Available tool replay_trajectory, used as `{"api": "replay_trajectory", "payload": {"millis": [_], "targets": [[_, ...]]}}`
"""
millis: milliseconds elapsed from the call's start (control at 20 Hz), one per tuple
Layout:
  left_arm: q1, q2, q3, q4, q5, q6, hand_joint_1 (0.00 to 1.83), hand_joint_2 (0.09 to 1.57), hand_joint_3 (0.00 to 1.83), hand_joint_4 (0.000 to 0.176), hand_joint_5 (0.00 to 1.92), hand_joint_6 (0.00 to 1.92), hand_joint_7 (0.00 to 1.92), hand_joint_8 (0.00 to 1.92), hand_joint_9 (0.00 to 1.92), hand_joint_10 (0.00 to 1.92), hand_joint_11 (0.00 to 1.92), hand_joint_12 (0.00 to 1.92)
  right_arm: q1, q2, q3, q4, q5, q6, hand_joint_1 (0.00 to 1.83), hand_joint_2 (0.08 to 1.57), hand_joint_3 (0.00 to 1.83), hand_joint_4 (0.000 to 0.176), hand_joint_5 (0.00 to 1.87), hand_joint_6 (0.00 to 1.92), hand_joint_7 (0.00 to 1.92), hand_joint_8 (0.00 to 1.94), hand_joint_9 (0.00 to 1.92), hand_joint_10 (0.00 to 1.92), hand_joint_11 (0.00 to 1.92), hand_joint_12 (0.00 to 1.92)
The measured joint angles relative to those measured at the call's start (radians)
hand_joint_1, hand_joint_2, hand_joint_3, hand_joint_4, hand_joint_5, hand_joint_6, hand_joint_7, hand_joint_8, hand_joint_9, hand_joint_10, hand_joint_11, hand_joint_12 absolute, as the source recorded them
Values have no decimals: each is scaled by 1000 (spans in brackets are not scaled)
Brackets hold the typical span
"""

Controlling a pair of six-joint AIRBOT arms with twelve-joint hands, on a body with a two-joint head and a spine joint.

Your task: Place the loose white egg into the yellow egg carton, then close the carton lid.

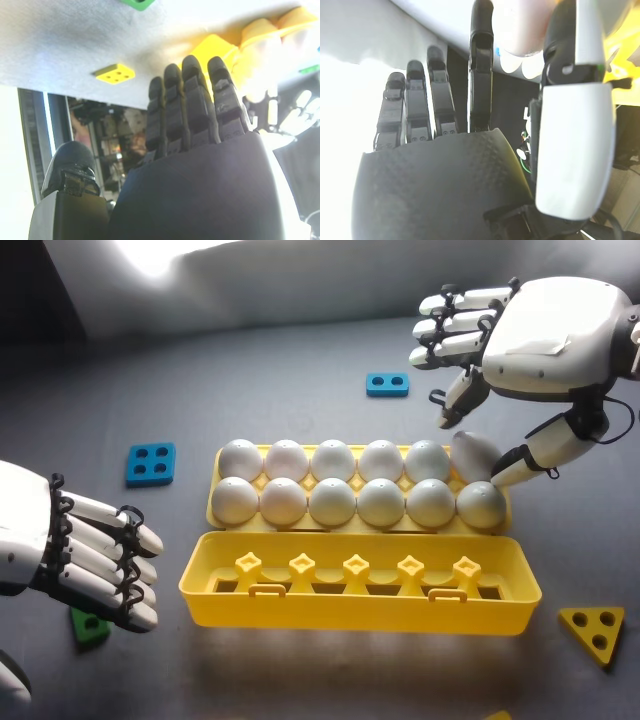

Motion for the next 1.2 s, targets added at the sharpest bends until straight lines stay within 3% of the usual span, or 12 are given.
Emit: {"api": "replay_trajectory", "payload": {"millis": [150, 200, 250, 300, 350, 400, 450, 600, 700, 850, 1100, 1200], "targets": [[0, 0, 0, 0, 0, 0, 0, 1181, 0, 0, 287, 3, 321, 3, 273, 3, 0, 269, 0, 1, 0, 2, -1, -4, 413, 840, 0, 174, 420, 0, 118, 0, 30, 0, 0, 0], [0, 0, 0, 0, 0, 0, 0, 1183, 0, 0, 289, 2, 320, 1, 274, 2, 0, 290, 0, 3, 0, 3, -3, -8, 367, 843, 0, 160, 367, 0, 102, 0, 26, 0, 0, 0], [0, 0, 0, 0, 0, 0, 0, 1182, 0, 0, 281, 1, 320, 1, 274, 1, 0, 275, 0, 5, 2, 5, -3, -8, 247, 846, 0, 95, 256, 0, 105, 2, 11, 0, 0, 0], [0, 0, 0, 0, 1, 0, 0, 1186, 2, 0, 285, 2, 323, 2, 275, 1, 0, 273, 0, 7, 2, 7, -3, -6, 139, 874, 10, 61, 145, 0, 69, 0, 1, 0, 0, 0], [0, 0, 0, 0, 1, 0, 0, 1187, 2, 0, 294, 6, 326, 3, 277, 2, 0, 274, 0, 10, 2, 5, -3, -2, 137, 877, 10, 37, 114, 0, 57, 0, 0, 0, 0, 0], [0, 0, 0, 0, 1, 0, 0, 1187, 2, 0, 294, 6, 326, 3, 277, 2, 0, 274, 0, 12, -3, 0, -5, -2, 137, 877, 10, 37, 114, 0, 57, 0, 0, 0, 0, 0], [0, 0, 0, 0, 1, 0, 0, 1183, 0, 0, 292, 4, 315, 4, 262, 0, 0, 232, 2, 21, -13, -5, -5, 0, 168, 875, 8, 0, 38, 0, 27, 0, 0, 0, 0, 0], [0, 1, 0, 0, 2, 0, 0, 1182, 0, 0, 284, 0, 315, 0, 269, 0, 0, 282, 44, 84, -49, -6, 13, 36, 135, 875, 7, 0, 2, 0, 11, 0, 0, 0, 0, 0], [0, 1, -2, 0, 11, 0, 0, 1185, 1, 0, 287, 2, 321, 2, 279, 3, 0, 308, 75, 156, -95, -34, 25, 127, 157, 871, 4, 0, 0, 0, 17, 3, 0, 0, 0, 0], [12, 1, -15, -9, 19, 0, 0, 1187, 2, 0, 286, 1, 306, 0, 264, 1, 0, 280, 112, 266, -199, -270, 38, 339, 156, 871, 2, 0, 15, 6, 42, 11, 4, 2, 8, 4], [30, 3, -16, 3, 30, 16, 0, 1193, 2, 0, 289, 1, 315, 2, 274, 3, 0, 331, 157, 412, -323, -456, 92, 650, 115, 889, 9, 0, 15, 4, 55, 11, 12, 5, 0, 0], [27, 3, -16, 0, 45, 19, 0, 1195, 2, 0, 290, 1, 311, 1, 270, 0, 0, 332, 150, 472, -367, -543, 67, 712, 119, 906, 14, 0, 13, 3, 37, 2, 0, 0, 0, 0]]}}
